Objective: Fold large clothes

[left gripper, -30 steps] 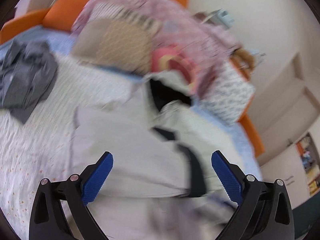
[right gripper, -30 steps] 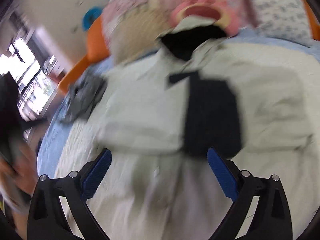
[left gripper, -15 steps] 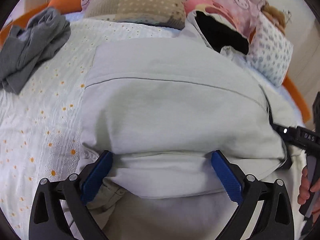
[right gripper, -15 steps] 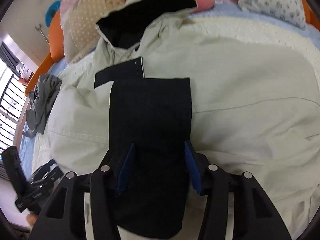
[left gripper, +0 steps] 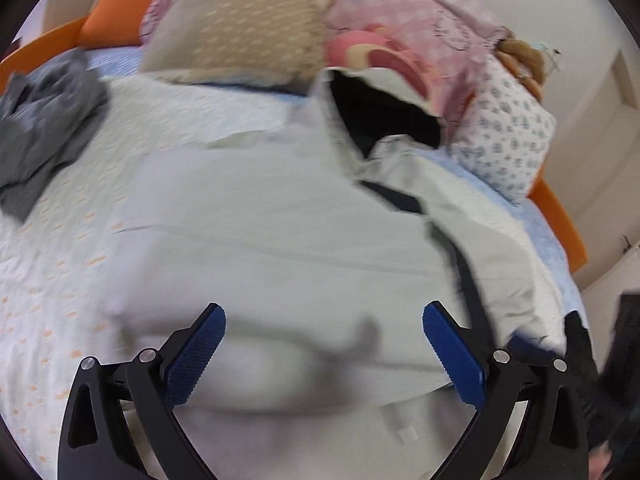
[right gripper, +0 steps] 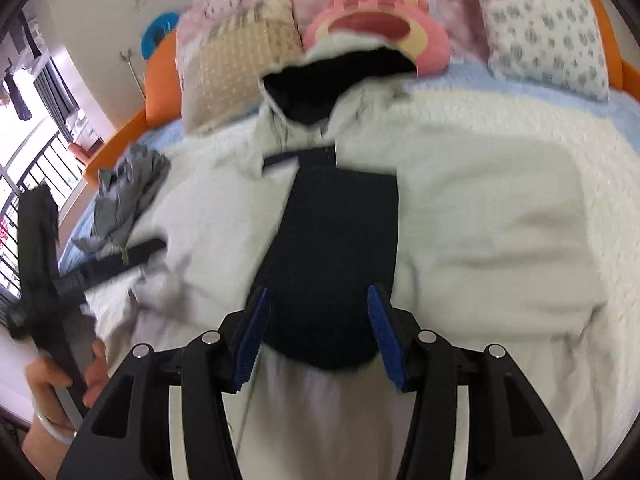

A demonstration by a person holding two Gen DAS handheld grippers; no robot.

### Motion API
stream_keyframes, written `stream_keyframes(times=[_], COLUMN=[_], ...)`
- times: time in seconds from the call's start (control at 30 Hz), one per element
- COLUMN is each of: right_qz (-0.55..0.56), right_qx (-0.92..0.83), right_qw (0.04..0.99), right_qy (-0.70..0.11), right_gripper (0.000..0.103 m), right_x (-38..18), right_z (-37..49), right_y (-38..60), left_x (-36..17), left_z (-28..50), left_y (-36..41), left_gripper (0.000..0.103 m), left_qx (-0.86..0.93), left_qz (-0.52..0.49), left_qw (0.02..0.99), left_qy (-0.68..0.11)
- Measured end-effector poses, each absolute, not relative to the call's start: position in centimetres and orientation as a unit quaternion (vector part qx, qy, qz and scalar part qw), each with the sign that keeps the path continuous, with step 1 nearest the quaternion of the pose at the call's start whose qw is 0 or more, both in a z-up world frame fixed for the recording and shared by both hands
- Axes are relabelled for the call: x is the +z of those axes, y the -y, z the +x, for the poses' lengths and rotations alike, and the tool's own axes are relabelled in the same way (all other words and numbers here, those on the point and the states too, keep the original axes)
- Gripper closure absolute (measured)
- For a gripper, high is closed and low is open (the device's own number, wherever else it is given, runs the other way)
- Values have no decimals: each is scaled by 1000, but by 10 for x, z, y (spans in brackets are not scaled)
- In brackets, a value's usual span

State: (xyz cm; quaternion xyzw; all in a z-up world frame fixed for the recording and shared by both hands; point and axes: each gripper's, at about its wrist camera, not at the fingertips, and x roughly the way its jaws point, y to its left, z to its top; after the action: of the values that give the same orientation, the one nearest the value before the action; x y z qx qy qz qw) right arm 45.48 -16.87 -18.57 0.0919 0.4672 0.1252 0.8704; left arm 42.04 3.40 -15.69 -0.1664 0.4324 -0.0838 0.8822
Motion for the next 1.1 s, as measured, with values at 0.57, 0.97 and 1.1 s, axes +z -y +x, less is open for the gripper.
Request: stream_keyframes(times=[0.57,0.97,1.1], right_qz=[49,-61,-22], right_qx=[78,32,-2], right_qw=[928,928,932], right_qy=[-360,-367,-361], right_gripper=[13,14,14], right_x=[-82,-161,-173], right_z=[565,731,761], right_y=[216,185,197], left_x=[-121,-123,-149], left_z=[492,646,683], left_y=[33,30,25], left_gripper=[3,3,3], left_qx=[-107,-56,-19], left_qz=[-147,15,37], left_qw=[897,928,917], left_qy=[-402,-368,-397])
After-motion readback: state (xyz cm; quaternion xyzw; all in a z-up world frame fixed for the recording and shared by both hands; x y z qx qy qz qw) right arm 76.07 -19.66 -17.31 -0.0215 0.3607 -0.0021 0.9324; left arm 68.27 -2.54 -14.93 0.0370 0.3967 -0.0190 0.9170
